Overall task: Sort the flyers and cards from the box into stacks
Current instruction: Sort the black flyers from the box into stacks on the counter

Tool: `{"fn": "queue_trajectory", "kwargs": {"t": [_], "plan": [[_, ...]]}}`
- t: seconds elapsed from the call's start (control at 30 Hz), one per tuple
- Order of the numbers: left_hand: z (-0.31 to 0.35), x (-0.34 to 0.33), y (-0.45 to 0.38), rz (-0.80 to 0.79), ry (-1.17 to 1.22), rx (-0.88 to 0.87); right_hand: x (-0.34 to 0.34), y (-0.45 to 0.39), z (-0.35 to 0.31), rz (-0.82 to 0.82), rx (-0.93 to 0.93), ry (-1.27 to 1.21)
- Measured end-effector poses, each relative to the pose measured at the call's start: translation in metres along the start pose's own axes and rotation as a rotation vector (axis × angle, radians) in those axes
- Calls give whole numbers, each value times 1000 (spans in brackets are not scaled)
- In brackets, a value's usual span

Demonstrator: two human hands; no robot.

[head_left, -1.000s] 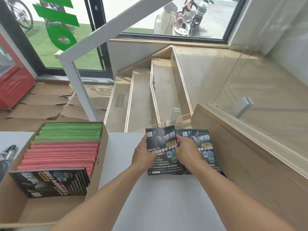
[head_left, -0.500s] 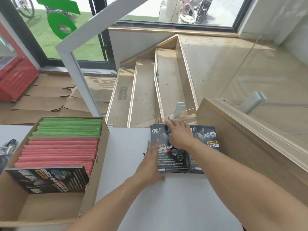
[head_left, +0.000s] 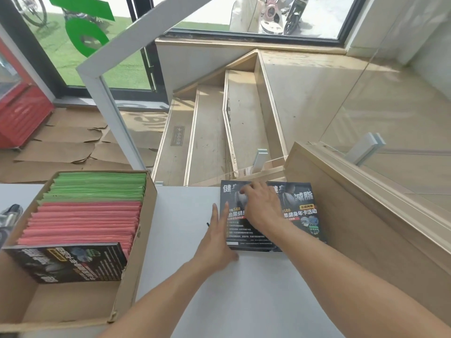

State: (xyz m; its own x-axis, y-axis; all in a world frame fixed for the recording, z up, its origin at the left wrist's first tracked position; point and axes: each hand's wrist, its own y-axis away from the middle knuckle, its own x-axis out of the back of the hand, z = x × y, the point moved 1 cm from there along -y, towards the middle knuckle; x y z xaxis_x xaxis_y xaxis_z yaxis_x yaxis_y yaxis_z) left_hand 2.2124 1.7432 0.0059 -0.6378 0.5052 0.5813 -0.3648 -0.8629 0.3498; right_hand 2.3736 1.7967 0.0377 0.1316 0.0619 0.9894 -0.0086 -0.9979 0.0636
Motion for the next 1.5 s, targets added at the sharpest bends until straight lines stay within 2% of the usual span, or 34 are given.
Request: {"fn": "queue_trajectory", "kwargs": {"t": [0.1,0.2,0.3,0.4,0.47,0.57,0.7,0.8,0.9,0.97,1.07,1.13,1.2,1.27,1.5], "plan": [[-1,10,21,111,145,6,-15,36,-14,-59,20,50],[-1,21,47,306,323,-75,-27,51,-15,-132,-19,16],[0,31,75,469,419,-155,-23,54,-19,-138,-44,-19],[-1,46,102,626,409,-272,-17,62,-37,-64,-15,-139],[-4,59,117,759,353,-318,-11,72,-59,-15,75,-222],[-11,83,144,942,348,-301,-2,87,-106,116,225,-378],[-39,111,176,1084,343,-188,1,104,-175,217,410,-474],[-72,133,192,1120,313,-79,2,106,-218,192,514,-399],[-111,156,200,1110,154,29,3,100,-248,113,544,-227],[-137,170,199,1022,-68,52,-1,97,-262,85,545,-121],[-163,183,192,792,-423,-6,-10,103,-275,130,535,-38],[-167,185,189,678,-518,-13,-17,106,-276,189,515,1],[-168,182,188,660,-483,-14,-19,109,-275,264,520,13],[-168,180,190,714,-418,-27,-17,113,-275,327,540,-25],[-175,180,195,773,-268,-73,-18,121,-287,257,535,-205]]}}
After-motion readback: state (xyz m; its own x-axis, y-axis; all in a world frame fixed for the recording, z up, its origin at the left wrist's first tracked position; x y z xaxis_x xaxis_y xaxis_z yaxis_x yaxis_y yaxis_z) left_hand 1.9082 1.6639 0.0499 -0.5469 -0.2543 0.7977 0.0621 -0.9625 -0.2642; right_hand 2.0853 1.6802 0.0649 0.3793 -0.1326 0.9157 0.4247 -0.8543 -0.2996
